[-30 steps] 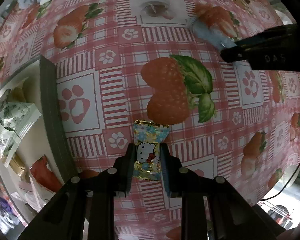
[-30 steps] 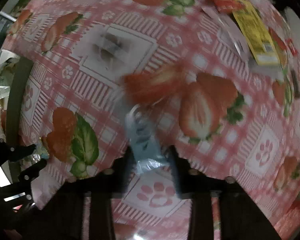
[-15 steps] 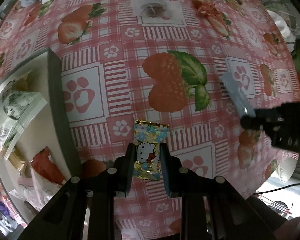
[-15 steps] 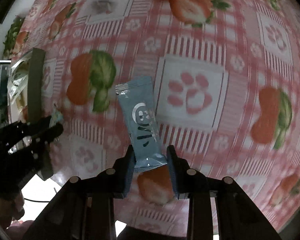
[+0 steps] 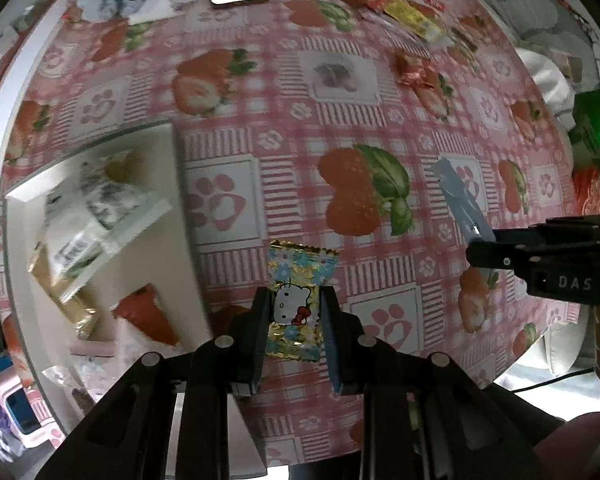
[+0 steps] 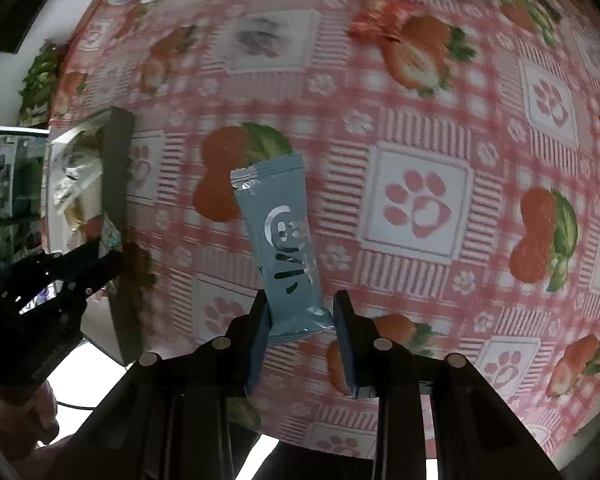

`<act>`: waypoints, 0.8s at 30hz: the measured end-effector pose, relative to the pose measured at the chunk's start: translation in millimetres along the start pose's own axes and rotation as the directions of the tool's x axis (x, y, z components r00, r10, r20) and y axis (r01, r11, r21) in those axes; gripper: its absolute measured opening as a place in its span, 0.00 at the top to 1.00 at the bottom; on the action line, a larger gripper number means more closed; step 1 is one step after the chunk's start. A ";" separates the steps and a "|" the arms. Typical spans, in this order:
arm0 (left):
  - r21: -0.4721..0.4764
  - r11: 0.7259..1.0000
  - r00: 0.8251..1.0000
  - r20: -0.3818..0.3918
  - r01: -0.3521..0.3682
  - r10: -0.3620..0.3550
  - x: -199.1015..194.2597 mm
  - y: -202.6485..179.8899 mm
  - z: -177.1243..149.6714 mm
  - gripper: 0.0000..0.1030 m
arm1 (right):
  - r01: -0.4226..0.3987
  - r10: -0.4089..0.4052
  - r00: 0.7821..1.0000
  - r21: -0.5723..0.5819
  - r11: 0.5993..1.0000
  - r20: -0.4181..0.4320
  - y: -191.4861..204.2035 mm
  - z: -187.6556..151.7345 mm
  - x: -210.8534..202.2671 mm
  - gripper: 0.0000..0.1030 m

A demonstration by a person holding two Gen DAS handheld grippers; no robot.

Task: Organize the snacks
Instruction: 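Carry the candy and blue packet to the tray and open both tools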

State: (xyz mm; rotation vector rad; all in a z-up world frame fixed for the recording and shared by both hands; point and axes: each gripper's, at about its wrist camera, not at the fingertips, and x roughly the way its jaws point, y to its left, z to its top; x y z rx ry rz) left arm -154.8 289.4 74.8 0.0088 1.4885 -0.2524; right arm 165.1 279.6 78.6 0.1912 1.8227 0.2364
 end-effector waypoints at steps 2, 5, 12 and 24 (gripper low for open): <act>-0.018 1.000 1.000 0.012 -0.001 0.001 -6.6 7.8 -0.1 0.74 | 0.000 0.000 1.000 -0.022 1.000 0.008 10.8 3.3 -1.1 0.68; -0.043 0.999 1.000 0.025 -0.003 0.004 -11.3 16.4 -2.0 0.74 | -0.003 0.004 1.000 -0.058 0.998 0.014 25.2 18.0 -0.1 0.68; -0.101 0.995 0.999 0.053 -0.006 0.011 -22.0 36.4 -12.0 0.74 | -0.006 0.009 1.000 -0.153 0.988 0.020 69.5 46.6 5.3 0.68; -0.243 0.969 0.995 0.078 -0.044 0.065 -43.1 105.1 -47.5 0.74 | -0.030 0.031 1.000 -0.326 0.945 -0.002 155.7 57.0 13.0 0.68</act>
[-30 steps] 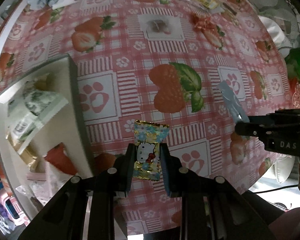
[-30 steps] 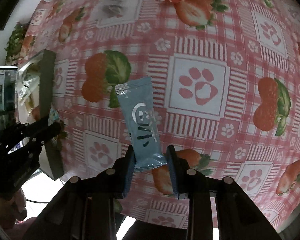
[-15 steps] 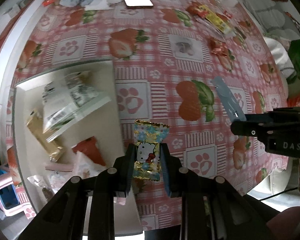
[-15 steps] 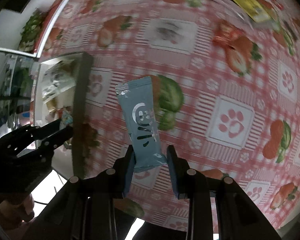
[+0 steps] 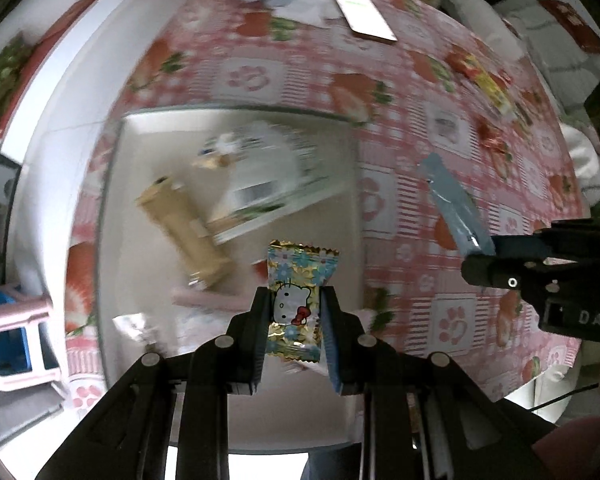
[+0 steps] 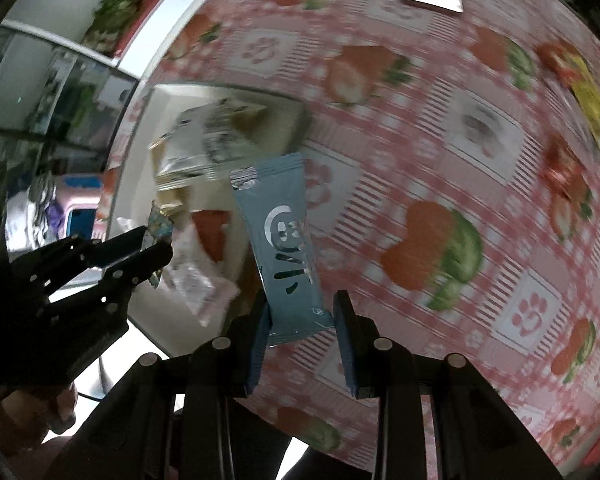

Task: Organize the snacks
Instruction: 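Carry the candy and blue packet to the tray and open both tools, then move both tools back over the tablecloth toward the remaining snacks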

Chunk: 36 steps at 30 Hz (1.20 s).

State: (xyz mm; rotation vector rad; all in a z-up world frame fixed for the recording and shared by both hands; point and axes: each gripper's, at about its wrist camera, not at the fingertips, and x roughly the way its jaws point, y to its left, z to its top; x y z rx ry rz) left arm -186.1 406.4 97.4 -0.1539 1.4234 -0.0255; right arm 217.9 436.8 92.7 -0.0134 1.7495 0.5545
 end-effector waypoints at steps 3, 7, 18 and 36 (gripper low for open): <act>-0.036 0.999 1.000 -0.004 -0.014 0.014 0.0 18.1 -6.2 0.74 | -0.010 0.010 1.000 -0.052 0.999 -0.013 22.9 8.0 7.1 0.68; -0.078 0.997 1.000 -0.013 -0.029 0.028 0.7 36.7 -14.9 0.74 | -0.024 0.019 0.999 -0.122 0.992 -0.039 51.3 15.8 18.1 0.68; -0.110 0.991 0.996 -0.064 -0.069 0.063 13.0 49.2 -26.3 0.29 | -0.007 -0.011 0.995 -0.192 0.981 -0.095 86.1 27.1 41.4 0.57; -0.007 1.000 1.000 -0.022 0.007 -0.007 -0.3 -3.9 10.8 0.23 | 0.121 -0.048 0.984 0.436 0.892 -0.174 -121.8 -52.6 36.6 0.10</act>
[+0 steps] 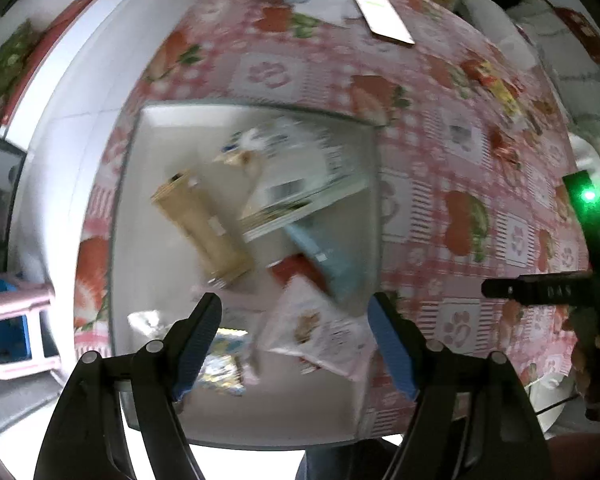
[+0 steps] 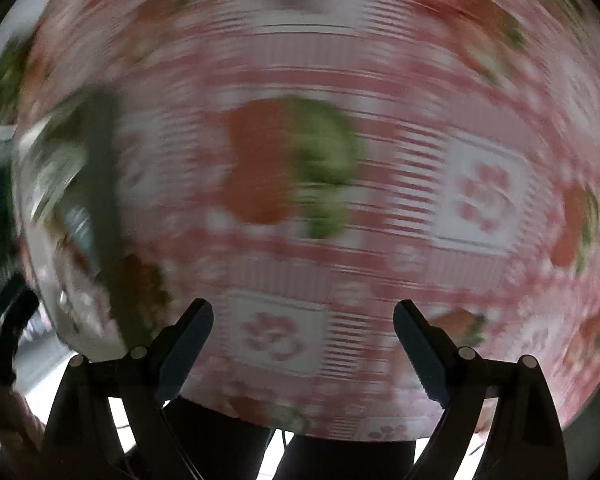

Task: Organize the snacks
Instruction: 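Move both tools back over the tablecloth toward the remaining snacks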

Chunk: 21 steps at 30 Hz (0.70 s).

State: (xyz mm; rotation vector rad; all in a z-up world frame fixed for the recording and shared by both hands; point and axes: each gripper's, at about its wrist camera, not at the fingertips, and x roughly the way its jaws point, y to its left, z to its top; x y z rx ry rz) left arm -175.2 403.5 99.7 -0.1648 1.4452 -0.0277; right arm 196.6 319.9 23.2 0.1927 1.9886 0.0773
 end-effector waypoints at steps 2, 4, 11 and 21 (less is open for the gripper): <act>0.022 1.000 1.000 -0.002 0.005 -0.005 0.9 -10.6 4.0 0.23 | -0.009 0.008 1.000 0.080 0.997 0.006 -25.3 1.6 -2.0 0.10; 0.045 0.999 1.000 -0.010 0.010 -0.010 3.5 -23.5 9.3 0.23 | -0.017 0.014 1.000 0.141 0.990 0.018 -47.0 5.3 -5.5 0.10; 0.101 0.994 0.999 -0.030 0.046 -0.044 12.7 -74.1 34.1 0.23 | -0.044 0.028 0.997 0.217 0.975 0.076 -95.3 40.3 -26.9 0.10; 0.109 0.992 0.998 -0.030 0.061 -0.058 46.2 -139.3 110.3 0.22 | -0.070 0.029 0.980 0.206 0.976 0.196 -106.9 135.2 -64.0 0.10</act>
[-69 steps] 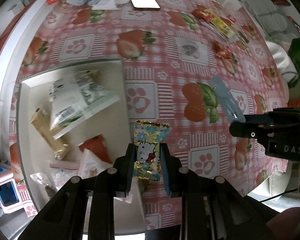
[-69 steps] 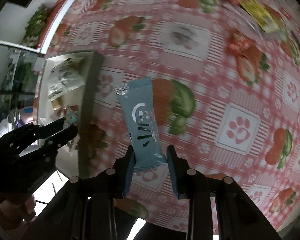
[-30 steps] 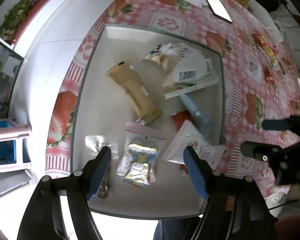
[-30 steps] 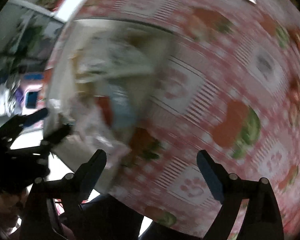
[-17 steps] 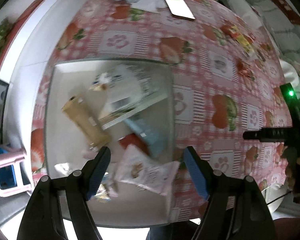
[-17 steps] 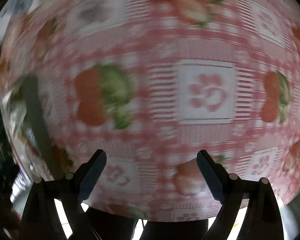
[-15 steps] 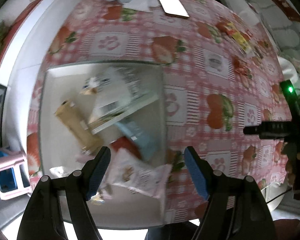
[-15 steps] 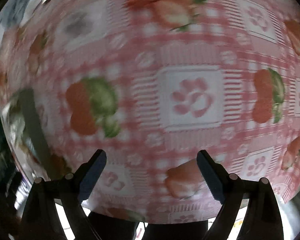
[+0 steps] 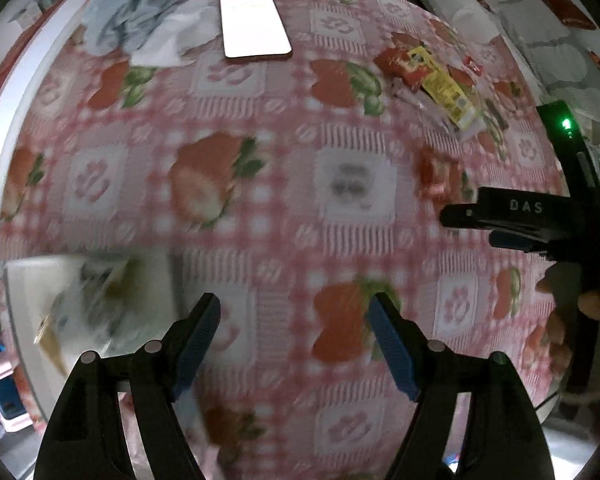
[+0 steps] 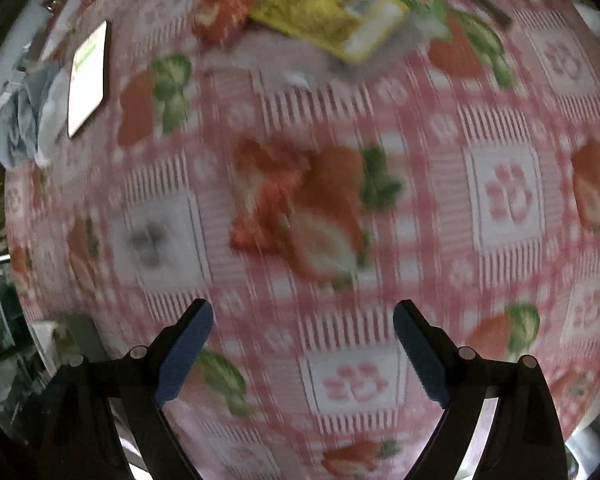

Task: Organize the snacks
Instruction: 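Move both tools back over the tablecloth toward the remaining snacks, then grasp the white packet with the left tool while the right tool grasps the red candy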

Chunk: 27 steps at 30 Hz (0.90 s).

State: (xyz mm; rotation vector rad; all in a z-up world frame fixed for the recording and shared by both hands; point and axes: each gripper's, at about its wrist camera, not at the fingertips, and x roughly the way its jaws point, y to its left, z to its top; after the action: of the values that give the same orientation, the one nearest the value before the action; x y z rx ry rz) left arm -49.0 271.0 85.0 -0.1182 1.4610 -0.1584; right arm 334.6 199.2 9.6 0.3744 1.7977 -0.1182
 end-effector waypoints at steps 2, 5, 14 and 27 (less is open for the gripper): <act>-0.021 1.000 1.000 -0.006 0.002 -0.002 9.4 -2.1 14.3 0.22 | -0.009 0.009 1.000 -0.004 1.000 0.006 6.6 17.5 1.5 0.10; -0.067 0.998 1.000 -0.024 0.004 -0.006 22.9 -2.8 29.9 0.22 | -0.009 0.009 1.000 -0.019 1.000 0.007 14.0 41.4 6.1 0.10; -0.329 0.942 0.990 -0.091 0.070 -0.105 47.7 8.9 47.0 0.22 | 0.081 -0.079 0.997 -0.129 0.988 0.026 49.4 63.0 21.0 0.63; -0.665 0.747 0.986 -0.112 0.016 -0.120 83.7 0.1 85.0 0.22 | -0.040 0.052 0.996 -0.160 0.986 0.071 -6.4 2.2 -3.1 0.65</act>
State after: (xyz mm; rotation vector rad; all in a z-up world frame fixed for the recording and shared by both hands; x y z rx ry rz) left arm 44.1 254.7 12.1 -0.7618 1.6076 0.3158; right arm 335.3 192.0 11.3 0.2939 1.7096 0.0431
